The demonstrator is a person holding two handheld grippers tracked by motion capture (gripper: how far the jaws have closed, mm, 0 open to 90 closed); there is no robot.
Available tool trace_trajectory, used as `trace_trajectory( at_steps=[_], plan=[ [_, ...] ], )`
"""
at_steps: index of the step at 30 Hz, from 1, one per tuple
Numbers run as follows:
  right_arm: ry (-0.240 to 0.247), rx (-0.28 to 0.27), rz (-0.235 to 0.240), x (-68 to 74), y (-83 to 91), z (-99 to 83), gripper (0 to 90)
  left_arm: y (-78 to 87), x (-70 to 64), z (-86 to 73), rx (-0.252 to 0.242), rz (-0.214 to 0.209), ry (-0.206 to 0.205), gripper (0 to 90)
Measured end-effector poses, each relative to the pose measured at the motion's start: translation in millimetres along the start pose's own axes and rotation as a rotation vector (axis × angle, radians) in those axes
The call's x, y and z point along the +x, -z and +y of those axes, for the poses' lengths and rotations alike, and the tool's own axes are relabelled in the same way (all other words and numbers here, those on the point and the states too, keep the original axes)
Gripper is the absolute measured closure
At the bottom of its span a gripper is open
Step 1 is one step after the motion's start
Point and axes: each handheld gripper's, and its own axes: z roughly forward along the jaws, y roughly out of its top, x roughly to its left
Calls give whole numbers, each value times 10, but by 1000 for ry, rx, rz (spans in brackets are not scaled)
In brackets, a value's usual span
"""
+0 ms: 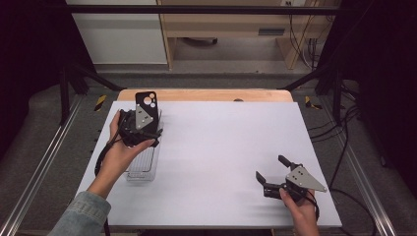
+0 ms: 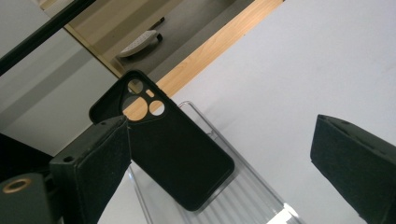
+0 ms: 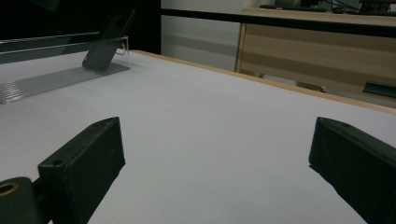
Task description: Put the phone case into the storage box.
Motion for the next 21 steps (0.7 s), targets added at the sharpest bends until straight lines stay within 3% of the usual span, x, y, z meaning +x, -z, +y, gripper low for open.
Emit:
trace_trajectory(
  at_steps=[11,21],
  plan=[
    [0,0,-3,-1,4,-1,38,11,-76,35,-55,-43,29,39],
    [-1,-1,-3,-4,7,-1,38,24,-98,19,-80,-54,56,36]
  ],
)
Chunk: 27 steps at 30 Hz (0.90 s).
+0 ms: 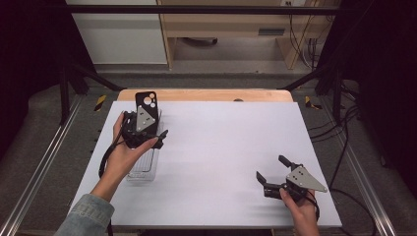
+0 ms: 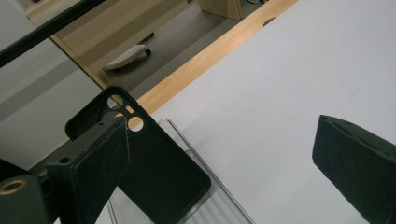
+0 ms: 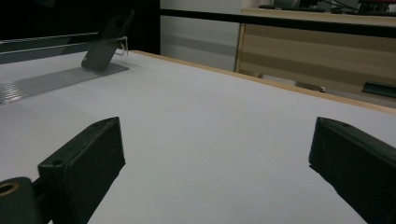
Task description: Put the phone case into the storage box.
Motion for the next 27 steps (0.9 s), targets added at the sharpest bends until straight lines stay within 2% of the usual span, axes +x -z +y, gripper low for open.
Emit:
trace_trajectory(
  at_steps=[8,13,27],
  plan=[
    [5,3,1,-1,0,-1,38,26,-39,-30,-18,-9,12,36],
    [4,4,1,-1,0,-2,38,93,-75,-4,-49,-21,26,36],
    [3,5,1,3,0,-1,36,269,-311,8,-130,-71,56,35]
  ],
)
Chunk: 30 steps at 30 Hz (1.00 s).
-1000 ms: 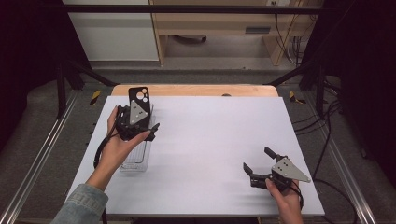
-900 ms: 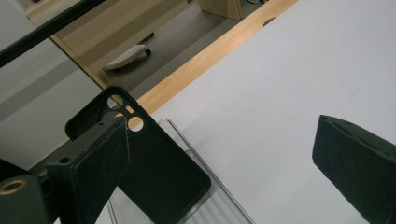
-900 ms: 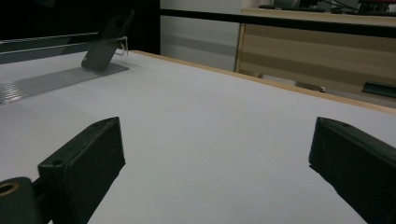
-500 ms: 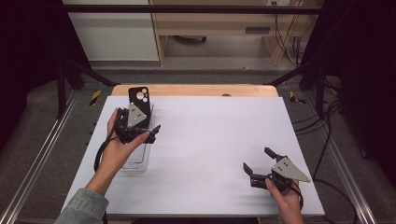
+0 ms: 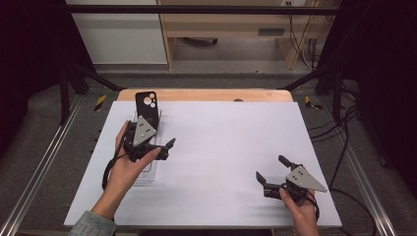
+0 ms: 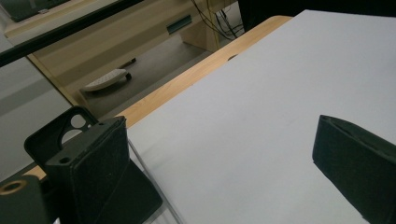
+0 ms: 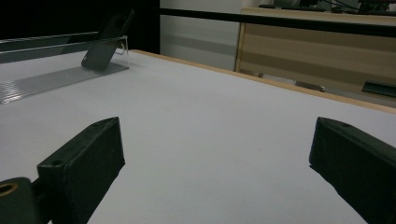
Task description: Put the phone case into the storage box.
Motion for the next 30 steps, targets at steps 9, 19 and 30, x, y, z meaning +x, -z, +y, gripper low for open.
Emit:
trace_trajectory(
  at_steps=[9,19,30],
  plan=[
    [-1,0,-2,1,0,3,33,72,-148,-43,-53,-31,15,31],
    [-4,-1,-4,1,0,4,31,153,-249,-131,-111,-71,31,27],
    [-4,0,-4,10,-2,4,31,363,-174,-270,-204,-53,81,26]
  ],
)
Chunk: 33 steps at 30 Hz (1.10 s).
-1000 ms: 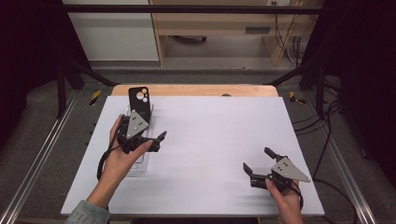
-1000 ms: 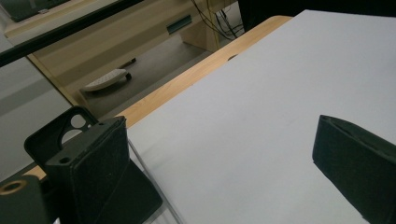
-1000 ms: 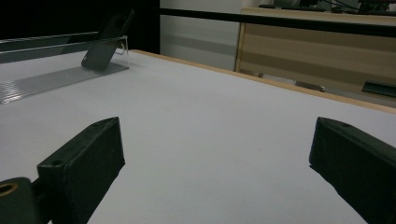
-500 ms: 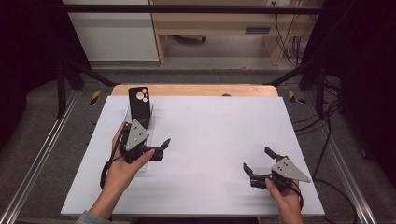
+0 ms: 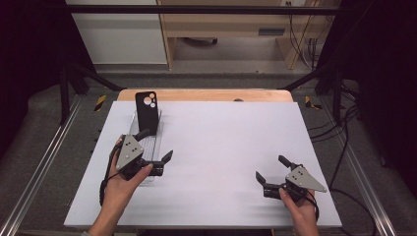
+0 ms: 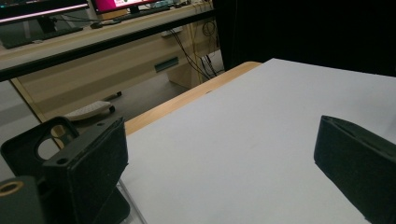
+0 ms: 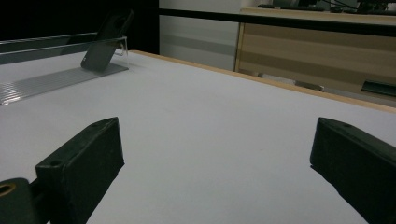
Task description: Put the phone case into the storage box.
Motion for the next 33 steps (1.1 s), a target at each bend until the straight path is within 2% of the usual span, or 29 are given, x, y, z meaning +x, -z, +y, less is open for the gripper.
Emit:
trace_trajectory(
  at_steps=[12,20,23,33],
  plan=[
    [2,1,1,7,-4,-2,31,206,161,-73,-38,39,29,26],
    [1,2,0,4,-4,-5,31,314,227,-134,-65,59,49,26],
    [0,3,-1,6,-3,-5,31,351,255,-160,-80,66,44,25],
    [3,5,-1,9,-7,-7,31,460,305,-255,-101,82,76,25]
  ],
)
